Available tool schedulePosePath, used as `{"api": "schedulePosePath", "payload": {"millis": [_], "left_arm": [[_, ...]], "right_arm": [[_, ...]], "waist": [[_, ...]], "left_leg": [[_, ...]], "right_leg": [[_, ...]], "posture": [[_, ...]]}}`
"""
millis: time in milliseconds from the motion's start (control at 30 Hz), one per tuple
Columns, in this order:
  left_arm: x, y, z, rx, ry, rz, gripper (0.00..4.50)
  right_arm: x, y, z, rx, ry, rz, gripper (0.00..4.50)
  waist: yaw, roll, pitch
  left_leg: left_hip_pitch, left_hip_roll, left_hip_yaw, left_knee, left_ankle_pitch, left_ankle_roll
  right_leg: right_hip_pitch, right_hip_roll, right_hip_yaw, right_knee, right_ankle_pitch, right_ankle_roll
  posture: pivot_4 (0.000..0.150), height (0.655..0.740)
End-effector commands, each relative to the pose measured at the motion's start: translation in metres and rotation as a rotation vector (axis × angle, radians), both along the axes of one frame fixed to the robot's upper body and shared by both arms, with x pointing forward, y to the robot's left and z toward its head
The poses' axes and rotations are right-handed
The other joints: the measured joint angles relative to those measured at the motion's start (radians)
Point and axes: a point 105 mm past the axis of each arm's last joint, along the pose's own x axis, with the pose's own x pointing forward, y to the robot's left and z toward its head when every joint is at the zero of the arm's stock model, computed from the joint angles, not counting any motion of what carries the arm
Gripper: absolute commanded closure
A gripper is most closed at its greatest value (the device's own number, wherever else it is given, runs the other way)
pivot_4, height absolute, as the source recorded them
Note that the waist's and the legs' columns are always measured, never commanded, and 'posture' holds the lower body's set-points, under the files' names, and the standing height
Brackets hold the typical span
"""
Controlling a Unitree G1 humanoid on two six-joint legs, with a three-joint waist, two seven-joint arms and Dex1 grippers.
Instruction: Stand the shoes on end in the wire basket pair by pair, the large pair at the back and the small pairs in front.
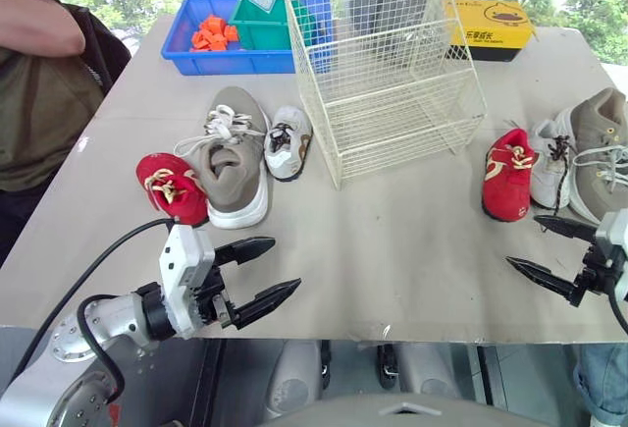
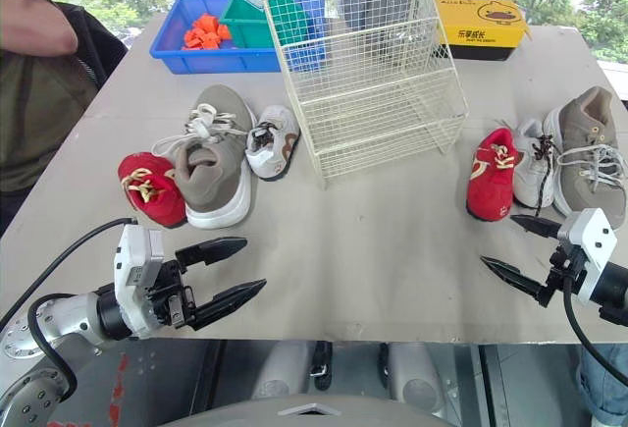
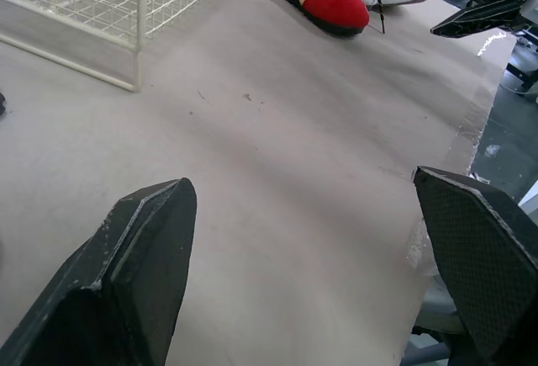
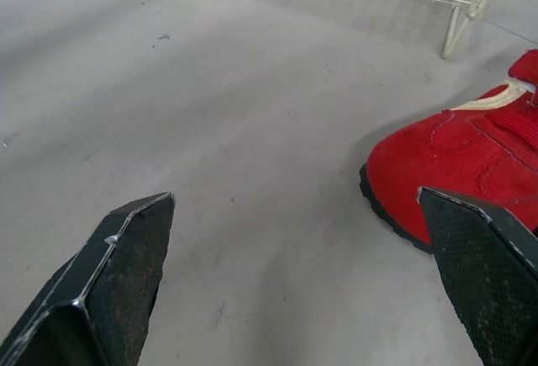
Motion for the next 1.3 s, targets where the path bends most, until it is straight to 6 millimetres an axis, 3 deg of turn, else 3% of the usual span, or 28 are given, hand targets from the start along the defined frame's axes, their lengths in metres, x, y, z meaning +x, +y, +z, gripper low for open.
{"api": "schedulePosePath", "payload": {"millis": [33, 133, 267, 533, 733, 1033, 1133, 1300], "left_arm": [[-0.001, 0.001, 0.005, -0.002, -0.028, 0.007, 0.06], [-0.002, -0.001, 0.006, -0.036, -0.044, 0.019, 0.06], [-0.005, -0.006, 0.017, -0.096, -0.084, -0.002, 0.06], [-0.003, -0.009, 0.039, -0.116, -0.254, 0.010, 0.06], [-0.010, -0.014, 0.053, -0.137, -0.332, 0.021, 0.06], [-0.025, -0.018, 0.059, -0.137, -0.345, 0.035, 0.06], [-0.027, -0.018, 0.058, -0.133, -0.340, 0.043, 0.00], [-0.027, -0.021, 0.055, -0.128, -0.330, 0.053, 0.00]], "right_arm": [[0.000, 0.000, 0.010, 0.012, -0.060, -0.002, 0.00], [0.010, 0.015, 0.020, 0.030, -0.105, 0.018, 0.00], [0.032, 0.046, 0.051, 0.056, -0.191, 0.109, 0.00], [0.087, 0.090, 0.087, -0.249, -0.261, 0.295, 0.00], [0.136, 0.109, 0.115, -0.375, -0.305, 0.386, 0.00], [0.170, 0.109, 0.112, -0.580, -0.193, 0.494, 0.00], [0.178, 0.109, 0.107, -0.623, -0.139, 0.514, 0.91], [0.190, 0.113, 0.101, -0.645, -0.100, 0.490, 3.16]], "waist": [[0.003, 0.000, 0.000], [0.003, 0.000, 0.000], [-0.010, 0.000, 0.000], [-0.007, 0.000, 0.000], [-0.011, -0.002, 0.002], [-0.021, -0.002, 0.002], [-0.022, -0.002, 0.002], [-0.025, -0.002, 0.003]], "left_leg": [[0.000, 0.000, 0.000, 0.000, 0.000, 0.000], [0.000, 0.000, 0.000, 0.000, 0.000, 0.000], [0.001, 0.000, 0.000, 0.001, 0.000, 0.000], [-0.002, -0.001, 0.001, 0.001, 0.000, 0.000], [-0.002, -0.001, 0.002, 0.000, 0.000, 0.001], [-0.002, -0.001, 0.002, 0.001, 0.000, 0.001], [-0.002, -0.001, 0.002, 0.001, 0.000, 0.001], [-0.002, 0.000, 0.003, 0.001, 0.000, 0.000]], "right_leg": [[0.000, 0.000, 0.000, 0.000, 0.000, 0.000], [0.000, 0.000, 0.000, 0.000, 0.000, 0.000], [0.000, 0.000, 0.001, 0.002, 0.000, 0.000], [-0.003, 0.000, 0.000, 0.001, 0.003, -0.004], [-0.003, 0.001, 0.000, 0.001, 0.003, -0.005], [-0.003, 0.001, 0.000, 0.002, 0.003, -0.005], [-0.003, 0.001, 0.000, 0.002, 0.003, -0.005], [-0.003, 0.001, 0.001, 0.003, 0.003, -0.005]], "posture": [[0.150, 0.7400], [0.150, 0.7400], [0.150, 0.7400], [0.150, 0.7400], [0.150, 0.7400], [0.150, 0.7400], [0.150, 0.7400], [0.150, 0.7400]]}}
